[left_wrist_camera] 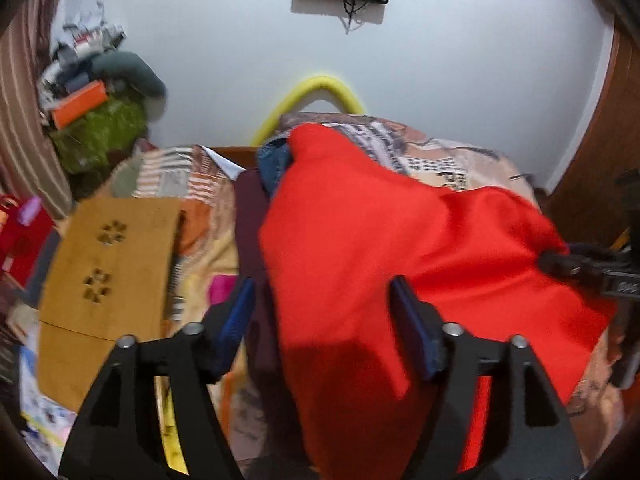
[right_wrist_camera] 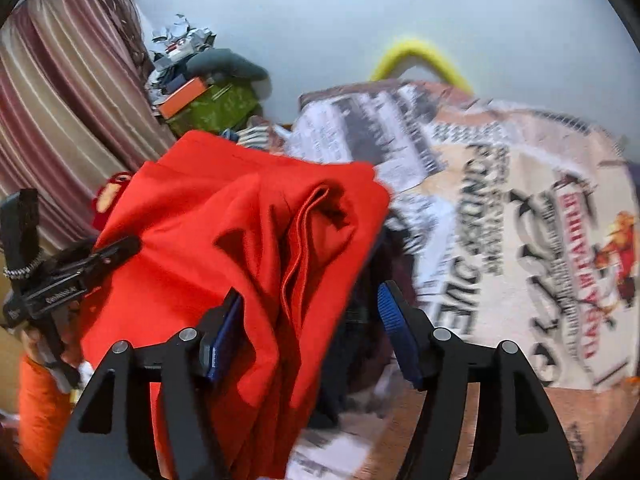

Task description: Fold large clothes

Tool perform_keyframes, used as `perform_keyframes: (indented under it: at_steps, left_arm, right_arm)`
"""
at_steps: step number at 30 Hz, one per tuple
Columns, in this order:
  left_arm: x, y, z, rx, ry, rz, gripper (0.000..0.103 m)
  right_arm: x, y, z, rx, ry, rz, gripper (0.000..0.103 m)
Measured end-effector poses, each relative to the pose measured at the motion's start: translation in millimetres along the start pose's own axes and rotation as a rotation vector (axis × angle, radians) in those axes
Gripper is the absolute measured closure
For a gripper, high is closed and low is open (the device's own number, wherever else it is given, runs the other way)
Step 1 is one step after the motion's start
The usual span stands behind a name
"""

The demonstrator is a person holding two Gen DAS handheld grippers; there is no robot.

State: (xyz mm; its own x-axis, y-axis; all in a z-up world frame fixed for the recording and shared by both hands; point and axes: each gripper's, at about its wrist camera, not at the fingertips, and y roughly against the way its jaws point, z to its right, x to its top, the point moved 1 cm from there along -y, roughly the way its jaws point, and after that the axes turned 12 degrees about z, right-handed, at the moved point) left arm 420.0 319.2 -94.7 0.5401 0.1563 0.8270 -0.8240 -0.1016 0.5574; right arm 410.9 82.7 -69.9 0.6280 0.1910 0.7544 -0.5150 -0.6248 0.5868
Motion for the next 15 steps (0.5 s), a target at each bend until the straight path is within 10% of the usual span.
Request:
perform_keyframes:
  at_steps: [5,15]
  left_arm:
    - [-1,5,-11,0.046,0.065,-0.043,0.024]
    - [9,83,17,0.061,0.021,0.034,0.024]
  right_arm:
    - [-9,10,12,-0.193,0.028,-0.010,0.040]
    - [-2,83,-17,-0.146,0.052,0.110,0.040]
